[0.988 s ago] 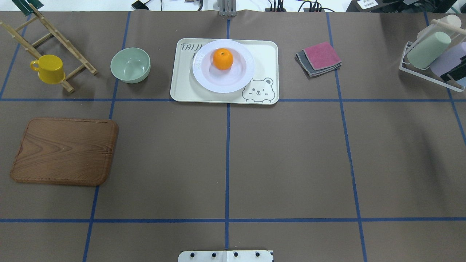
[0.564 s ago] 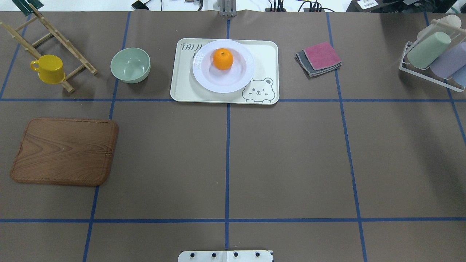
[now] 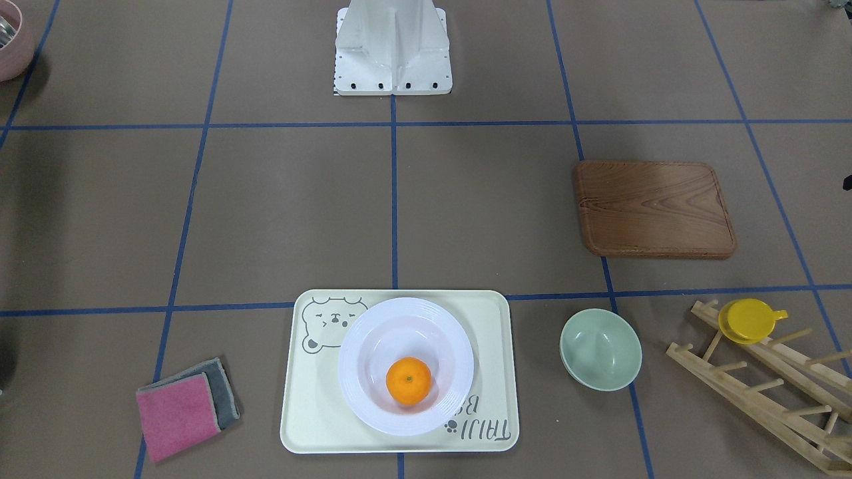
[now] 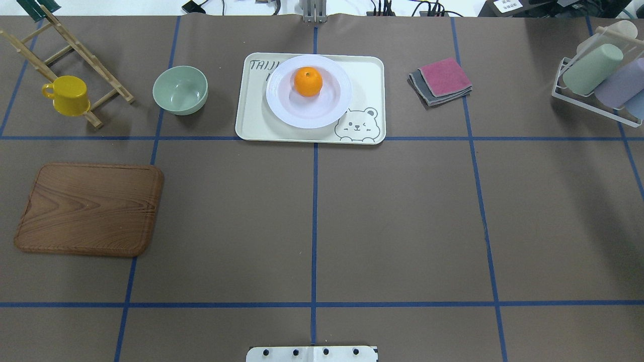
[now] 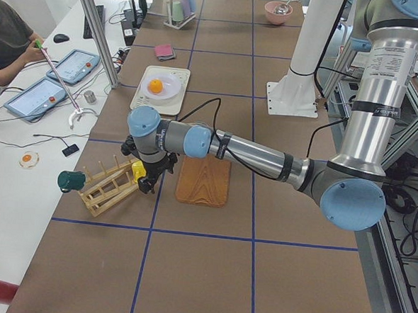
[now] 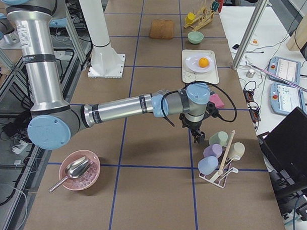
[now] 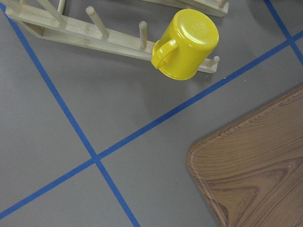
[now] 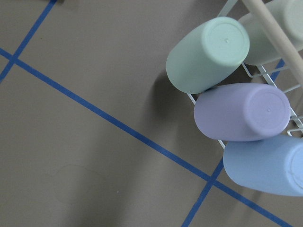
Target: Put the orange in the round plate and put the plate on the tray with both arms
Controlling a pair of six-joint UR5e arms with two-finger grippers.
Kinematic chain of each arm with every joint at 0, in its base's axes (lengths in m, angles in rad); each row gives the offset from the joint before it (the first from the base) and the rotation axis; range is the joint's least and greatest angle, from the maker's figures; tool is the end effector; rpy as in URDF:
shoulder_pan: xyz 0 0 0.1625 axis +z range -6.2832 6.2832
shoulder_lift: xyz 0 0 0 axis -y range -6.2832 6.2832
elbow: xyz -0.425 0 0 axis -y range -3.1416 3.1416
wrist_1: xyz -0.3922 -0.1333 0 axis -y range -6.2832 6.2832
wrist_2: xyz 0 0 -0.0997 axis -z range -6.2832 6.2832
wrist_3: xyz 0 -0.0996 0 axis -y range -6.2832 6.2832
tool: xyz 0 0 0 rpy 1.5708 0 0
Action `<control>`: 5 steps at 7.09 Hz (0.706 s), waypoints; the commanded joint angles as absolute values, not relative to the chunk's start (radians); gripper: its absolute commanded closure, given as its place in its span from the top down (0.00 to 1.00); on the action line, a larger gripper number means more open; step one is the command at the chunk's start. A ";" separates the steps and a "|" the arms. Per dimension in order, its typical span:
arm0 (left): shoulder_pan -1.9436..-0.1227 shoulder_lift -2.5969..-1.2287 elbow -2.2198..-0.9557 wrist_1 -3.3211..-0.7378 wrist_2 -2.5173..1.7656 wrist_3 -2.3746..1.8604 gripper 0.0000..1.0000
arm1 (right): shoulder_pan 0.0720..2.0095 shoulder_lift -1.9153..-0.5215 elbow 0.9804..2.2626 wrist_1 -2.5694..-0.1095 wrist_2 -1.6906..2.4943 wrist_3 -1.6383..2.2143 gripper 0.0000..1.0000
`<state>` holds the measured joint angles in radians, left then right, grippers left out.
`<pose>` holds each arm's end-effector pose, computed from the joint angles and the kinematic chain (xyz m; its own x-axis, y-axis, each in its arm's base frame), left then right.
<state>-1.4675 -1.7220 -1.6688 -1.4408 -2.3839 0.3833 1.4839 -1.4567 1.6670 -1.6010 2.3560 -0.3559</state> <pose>-0.0038 -0.5546 0.5420 0.5874 0.5148 -0.6245 -0.3473 0.8573 0.3800 0.0156 -0.5461 0.5543 0.6204 -0.5173 0.5895 0.3217 0.8533 0.4102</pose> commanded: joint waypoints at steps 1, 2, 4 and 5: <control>-1.471 -1.723 -1.672 -1.453 -2.385 0.387 1.00 | 1.491 -1.468 1.687 -1.601 2.356 -0.356 0.99; -1.471 -1.724 -1.666 -1.463 -2.385 0.377 1.00 | 1.486 -1.474 1.695 -1.601 2.356 -0.356 1.00; -1.471 -1.718 -1.674 -1.463 -2.385 0.377 1.00 | 1.511 -1.486 1.710 -1.603 2.358 -0.354 1.00; -1.474 -1.709 -1.672 -1.465 -2.384 0.380 1.00 | 1.517 -1.502 1.733 -1.601 2.355 -0.354 1.00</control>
<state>-1.4721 -1.7181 -1.6717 -1.4632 -2.3850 0.3780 1.5042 -1.4861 1.7103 -1.6021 2.3568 -0.3549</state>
